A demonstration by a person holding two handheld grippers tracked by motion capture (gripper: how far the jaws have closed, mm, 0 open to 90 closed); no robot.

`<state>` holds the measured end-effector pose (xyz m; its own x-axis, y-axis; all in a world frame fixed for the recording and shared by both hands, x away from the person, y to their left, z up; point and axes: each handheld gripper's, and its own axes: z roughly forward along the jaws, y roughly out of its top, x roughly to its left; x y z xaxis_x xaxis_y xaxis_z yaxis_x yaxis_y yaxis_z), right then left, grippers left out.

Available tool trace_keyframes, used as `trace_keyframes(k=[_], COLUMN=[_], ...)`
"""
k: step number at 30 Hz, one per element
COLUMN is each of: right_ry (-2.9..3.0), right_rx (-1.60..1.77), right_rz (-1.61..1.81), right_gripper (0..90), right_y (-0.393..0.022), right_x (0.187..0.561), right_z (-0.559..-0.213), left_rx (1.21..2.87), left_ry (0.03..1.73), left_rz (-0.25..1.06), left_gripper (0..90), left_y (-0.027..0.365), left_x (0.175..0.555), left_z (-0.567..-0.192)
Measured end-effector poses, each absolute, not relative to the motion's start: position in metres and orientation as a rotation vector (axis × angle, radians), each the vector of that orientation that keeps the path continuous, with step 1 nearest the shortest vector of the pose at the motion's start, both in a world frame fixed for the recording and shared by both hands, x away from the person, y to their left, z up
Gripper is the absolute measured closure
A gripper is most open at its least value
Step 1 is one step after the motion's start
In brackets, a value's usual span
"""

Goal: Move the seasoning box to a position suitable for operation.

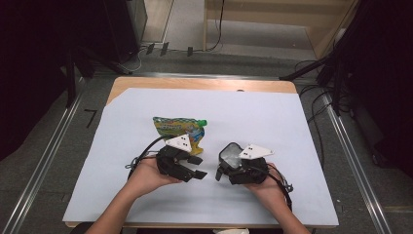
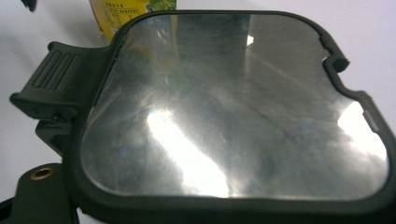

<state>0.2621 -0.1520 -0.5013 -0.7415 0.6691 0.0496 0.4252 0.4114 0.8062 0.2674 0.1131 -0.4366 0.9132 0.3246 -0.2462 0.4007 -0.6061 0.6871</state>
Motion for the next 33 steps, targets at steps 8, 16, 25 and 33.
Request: trace_keyframes(k=[8, 16, 25, 33], right_ry=[2.428, 2.429, 2.439, 2.435], right_rx=[0.994, 0.977, 1.013, 1.062], right_rz=[1.27, 1.271, 1.302, 1.266], right_gripper=[12.7, 15.8, 54.7, 90.0], right_y=[-0.16, -0.181, -0.209, -0.206], right_x=[0.261, 0.245, 0.234, 0.234], right_z=[-0.499, -0.482, -0.475, -0.477], left_rx=[2.283, 2.269, 2.261, 2.28], left_ry=[0.511, 0.526, 0.544, 0.559], left_rz=[-0.107, -0.111, -0.123, -0.127], left_gripper=[50.7, 64.3, 87.3, 90.0], left_y=[0.109, 0.105, 0.091, 0.079], left_x=[0.269, 0.27, 0.272, 0.274], left_z=[-0.441, -0.445, -0.451, -0.462])
